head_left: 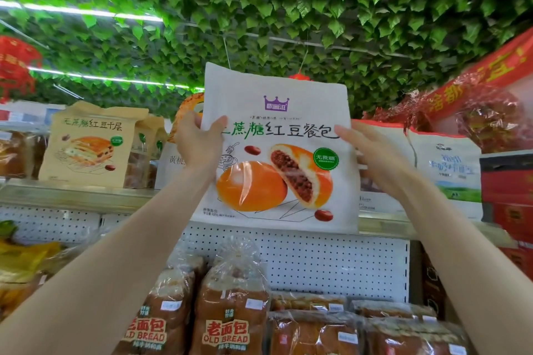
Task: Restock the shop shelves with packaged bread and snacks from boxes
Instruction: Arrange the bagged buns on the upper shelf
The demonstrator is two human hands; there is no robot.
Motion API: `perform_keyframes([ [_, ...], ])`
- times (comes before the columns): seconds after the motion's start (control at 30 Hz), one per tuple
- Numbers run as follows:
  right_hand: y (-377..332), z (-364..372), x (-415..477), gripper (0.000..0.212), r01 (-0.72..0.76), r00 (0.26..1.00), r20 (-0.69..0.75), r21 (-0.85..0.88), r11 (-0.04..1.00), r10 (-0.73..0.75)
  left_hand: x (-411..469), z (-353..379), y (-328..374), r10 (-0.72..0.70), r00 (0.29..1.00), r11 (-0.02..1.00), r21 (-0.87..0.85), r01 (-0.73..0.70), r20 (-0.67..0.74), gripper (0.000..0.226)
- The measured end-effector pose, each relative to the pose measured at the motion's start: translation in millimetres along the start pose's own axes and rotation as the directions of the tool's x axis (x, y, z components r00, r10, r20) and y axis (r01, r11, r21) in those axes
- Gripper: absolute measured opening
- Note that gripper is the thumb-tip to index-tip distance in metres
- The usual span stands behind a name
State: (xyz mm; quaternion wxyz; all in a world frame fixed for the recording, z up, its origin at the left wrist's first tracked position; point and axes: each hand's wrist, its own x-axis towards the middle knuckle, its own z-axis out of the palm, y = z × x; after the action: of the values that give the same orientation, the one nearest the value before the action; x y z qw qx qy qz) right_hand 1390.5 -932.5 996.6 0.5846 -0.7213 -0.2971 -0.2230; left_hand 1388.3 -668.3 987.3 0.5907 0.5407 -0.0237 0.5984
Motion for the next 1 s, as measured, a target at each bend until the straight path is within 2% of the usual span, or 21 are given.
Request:
perform_keyframes([
  [0.1, 18, 9, -11, 0.035, 0.009, 0.999, 0.031, -0.044, 0.999, -0.007, 2, 8, -1, 0.000, 0.999, 1.000, -0.020, -0.001, -0.046, 0.039],
  [0.17, 33, 16, -11, 0.048, 0.101, 0.994, -0.038, -0.003, 0.995, -0.101, 3, 13, 0, 0.002, 0.998, 1.000, -0.026, -0.003, -0.055, 0.040],
  [0.27, 46, 22, -3, 0.082, 0.149, 0.972, -0.184, 0.006, 0.989, -0.146, 5, 19, 0, -0.001, 1.000, 0.999, -0.045, -0.001, -0.027, 0.040],
  [0.33, 53, 21, 4, 0.092, 0.170, 0.961, -0.223, 0.024, 0.985, -0.161, 9, 20, -4, -0.009, 0.999, 0.996, -0.086, 0.012, 0.039, 0.034],
  [0.43, 62, 17, 13, 0.095, 0.180, 0.948, -0.274, 0.033, 0.983, -0.164, 17, 17, -9, -0.041, 0.972, 0.989, -0.132, 0.073, 0.230, 0.033],
  [0.57, 75, 14, 23, 0.094, 0.174, 0.934, -0.322, 0.029, 0.984, -0.155, 17, 15, -11, -0.010, 0.847, 0.981, -0.161, 0.112, 0.531, 0.044],
  [0.67, 79, 12, 29, 0.092, 0.185, 0.921, -0.350, 0.005, 0.983, -0.172, 20, 12, -12, -0.006, 0.727, 0.978, -0.147, 0.147, 0.686, 0.059],
  [0.77, 80, 12, 41, 0.093, 0.191, 0.914, -0.366, 0.008, 0.981, -0.175, 30, 16, -21, -0.036, 0.629, 0.988, -0.068, 0.139, 0.776, 0.078],
  [0.8, 82, 12, 46, 0.093, 0.193, 0.912, -0.371, 0.003, 0.981, -0.178, 31, 19, -25, -0.036, 0.625, 0.991, -0.052, 0.121, 0.780, 0.080],
  [1.0, 95, 17, 68, 0.091, 0.199, 0.896, -0.399, -0.033, 0.979, -0.196, 42, 39, -46, -0.010, 0.715, 0.998, -0.040, 0.052, 0.699, 0.073],
])
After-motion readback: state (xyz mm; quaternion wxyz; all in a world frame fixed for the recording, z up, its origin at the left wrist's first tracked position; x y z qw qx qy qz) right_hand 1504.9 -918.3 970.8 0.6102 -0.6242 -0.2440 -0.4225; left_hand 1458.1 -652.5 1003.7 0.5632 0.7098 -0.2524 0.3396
